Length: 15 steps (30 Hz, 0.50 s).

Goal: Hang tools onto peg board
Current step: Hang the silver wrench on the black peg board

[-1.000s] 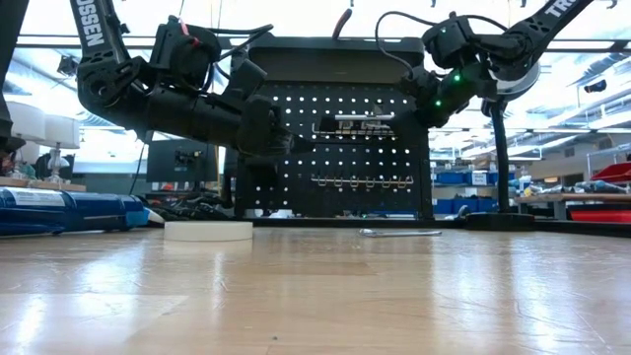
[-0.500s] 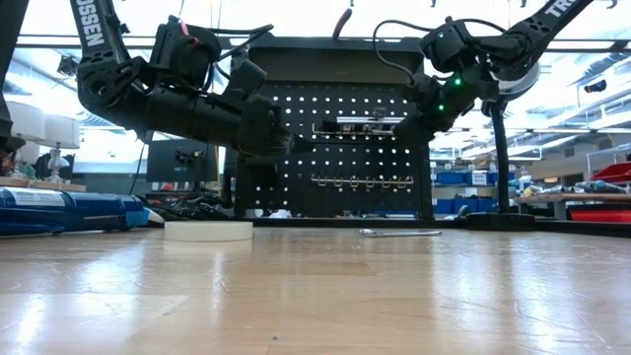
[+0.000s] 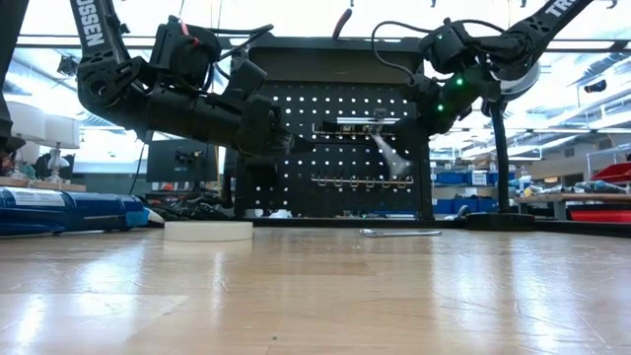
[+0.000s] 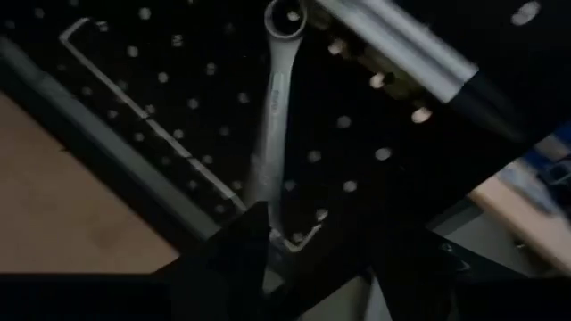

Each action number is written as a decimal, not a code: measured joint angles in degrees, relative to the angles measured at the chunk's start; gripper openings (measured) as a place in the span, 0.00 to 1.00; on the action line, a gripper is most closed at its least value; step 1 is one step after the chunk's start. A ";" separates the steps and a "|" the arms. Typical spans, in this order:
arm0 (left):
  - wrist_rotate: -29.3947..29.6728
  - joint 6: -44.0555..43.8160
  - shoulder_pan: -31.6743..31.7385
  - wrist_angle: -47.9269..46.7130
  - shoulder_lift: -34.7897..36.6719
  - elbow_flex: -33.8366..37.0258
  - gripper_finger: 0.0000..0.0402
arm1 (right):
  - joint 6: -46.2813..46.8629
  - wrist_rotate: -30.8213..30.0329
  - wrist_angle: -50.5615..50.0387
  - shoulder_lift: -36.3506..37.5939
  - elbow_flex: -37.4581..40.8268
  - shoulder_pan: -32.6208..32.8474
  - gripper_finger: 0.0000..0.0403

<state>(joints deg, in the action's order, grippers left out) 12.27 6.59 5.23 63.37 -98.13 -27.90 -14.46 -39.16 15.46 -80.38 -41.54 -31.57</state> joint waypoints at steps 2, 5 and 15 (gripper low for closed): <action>-0.02 -0.61 0.00 -0.02 0.00 0.00 0.00 | 3.06 0.22 -2.01 0.00 0.00 0.00 0.52; 0.00 -2.33 0.00 -0.19 0.00 0.00 0.00 | 7.68 1.41 -5.84 0.00 0.00 0.38 0.55; -0.42 -7.18 0.11 -2.49 0.00 0.00 0.00 | 13.31 31.04 -19.50 0.00 0.00 5.94 0.54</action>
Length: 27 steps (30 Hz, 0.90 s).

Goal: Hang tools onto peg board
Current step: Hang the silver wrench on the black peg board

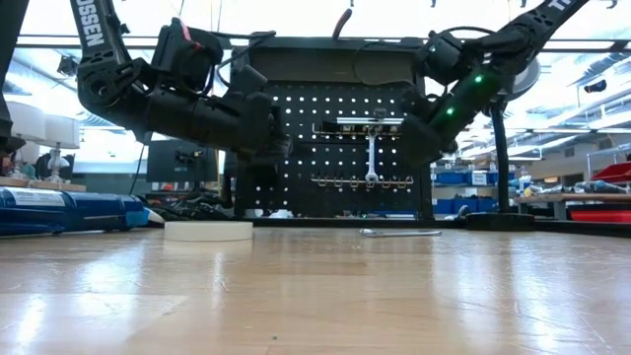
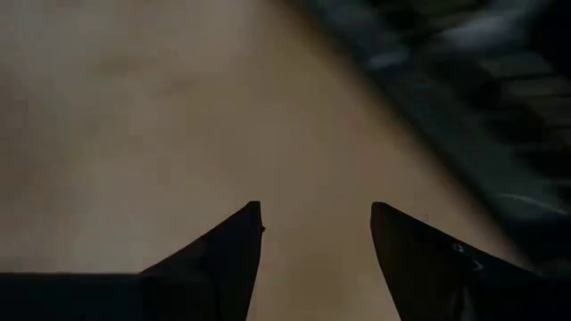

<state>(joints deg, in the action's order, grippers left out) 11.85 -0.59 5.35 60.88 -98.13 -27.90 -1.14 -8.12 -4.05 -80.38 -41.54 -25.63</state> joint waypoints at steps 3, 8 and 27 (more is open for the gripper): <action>-3.72 -1.68 0.85 -1.63 0.00 0.00 0.00 | -2.58 8.49 -3.48 0.00 0.67 2.24 0.54; -9.20 -4.55 2.15 -6.67 0.00 -1.43 0.00 | -5.29 8.93 -3.92 -0.11 5.14 6.41 0.53; -15.62 -4.08 2.16 -25.49 -1.95 -12.16 0.00 | 4.88 0.54 1.30 -0.13 8.44 10.23 0.27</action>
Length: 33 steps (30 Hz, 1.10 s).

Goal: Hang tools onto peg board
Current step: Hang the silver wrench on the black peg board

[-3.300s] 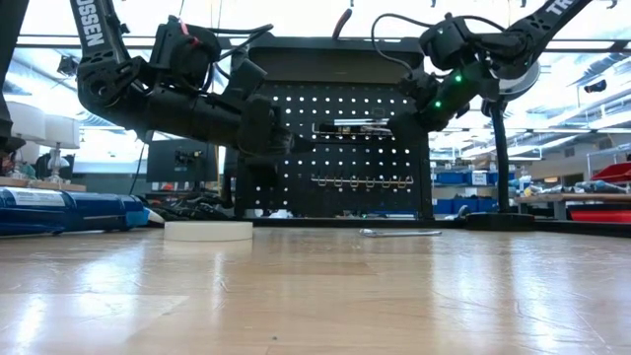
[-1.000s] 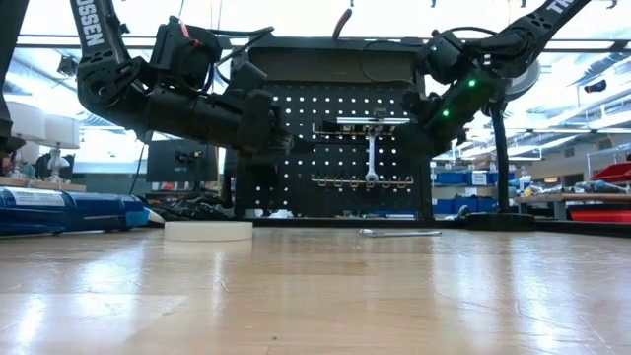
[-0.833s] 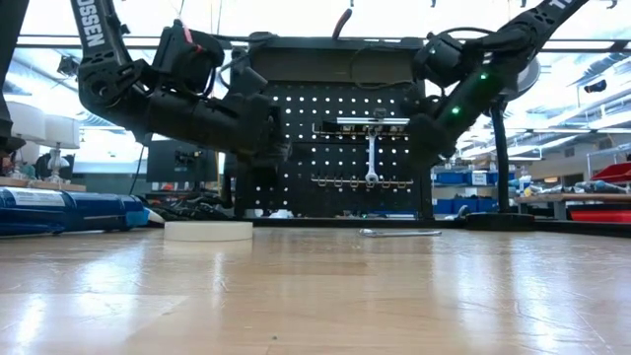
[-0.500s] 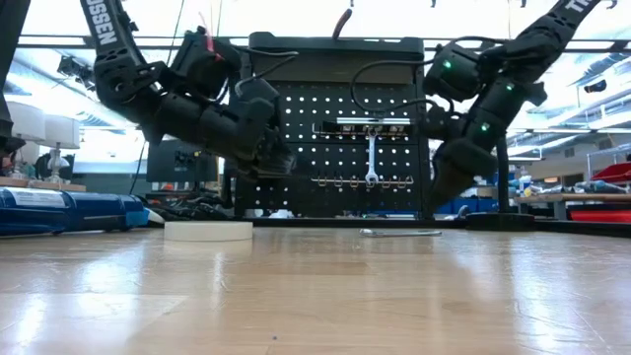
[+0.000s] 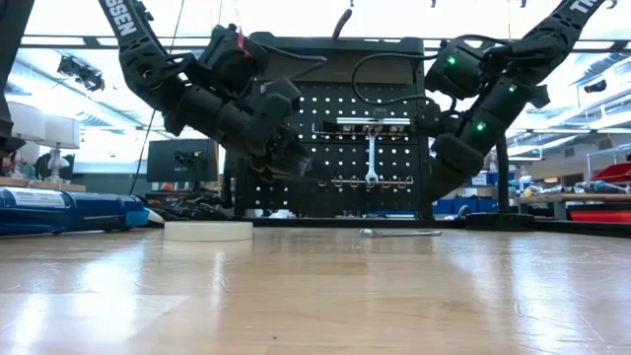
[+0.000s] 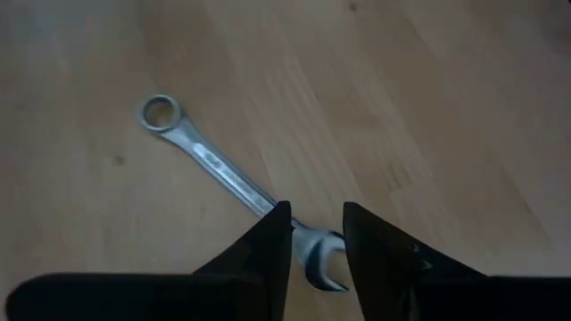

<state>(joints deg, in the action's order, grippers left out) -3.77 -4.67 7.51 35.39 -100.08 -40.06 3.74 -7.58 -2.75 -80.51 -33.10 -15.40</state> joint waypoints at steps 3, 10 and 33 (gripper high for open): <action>-0.57 0.02 0.00 -0.61 -2.86 -2.33 0.00 | 0.99 -0.07 -0.06 0.00 0.00 0.03 0.27; 0.03 -0.07 0.00 -0.70 -10.65 -8.57 0.00 | -0.73 4.18 0.13 0.00 0.00 0.07 0.30; 1.75 -0.48 0.00 -3.73 -17.33 -13.98 0.00 | -14.95 6.63 0.15 0.00 0.00 0.00 0.46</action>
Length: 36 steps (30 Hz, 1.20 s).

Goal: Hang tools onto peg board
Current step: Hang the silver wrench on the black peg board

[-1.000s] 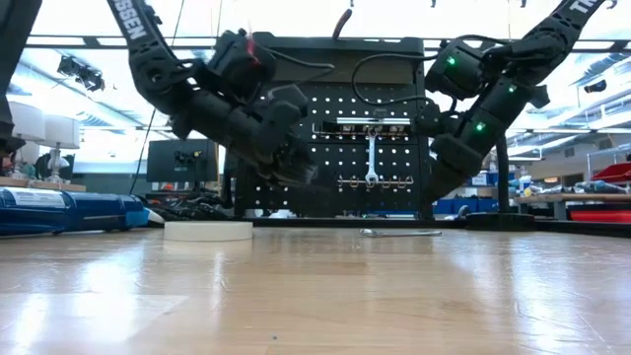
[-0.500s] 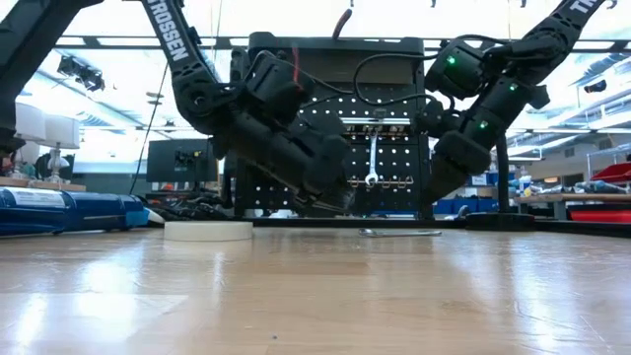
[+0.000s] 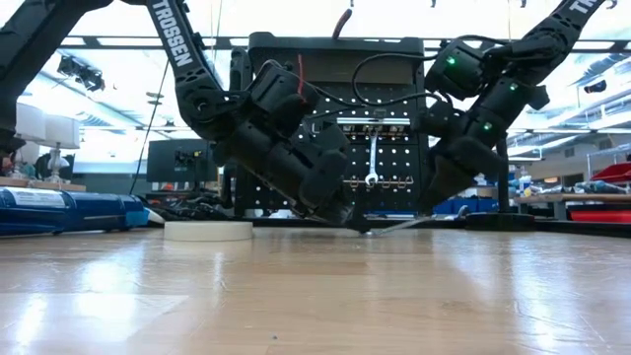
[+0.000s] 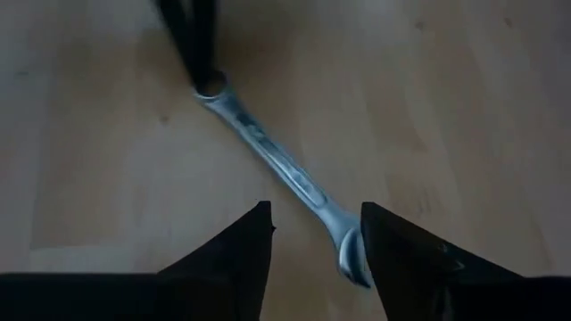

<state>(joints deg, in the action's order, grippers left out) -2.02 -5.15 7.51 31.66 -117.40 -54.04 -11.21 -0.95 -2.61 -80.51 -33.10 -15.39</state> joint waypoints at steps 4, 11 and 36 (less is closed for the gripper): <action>-0.06 0.22 0.00 0.28 0.00 0.06 0.00 | -6.14 0.72 -0.38 0.00 -0.64 0.69 0.50; -0.06 0.38 0.00 0.35 -0.04 0.12 0.00 | -13.10 -1.73 -0.38 0.00 -1.36 -0.73 0.59; -0.61 1.93 -0.02 0.24 -0.12 0.24 0.00 | -11.87 8.48 3.71 -8.71 -0.48 -7.46 0.59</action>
<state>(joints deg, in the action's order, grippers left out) -2.64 -3.21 7.49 31.90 -117.52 -53.80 -23.07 7.53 1.10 -89.22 -33.58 -22.86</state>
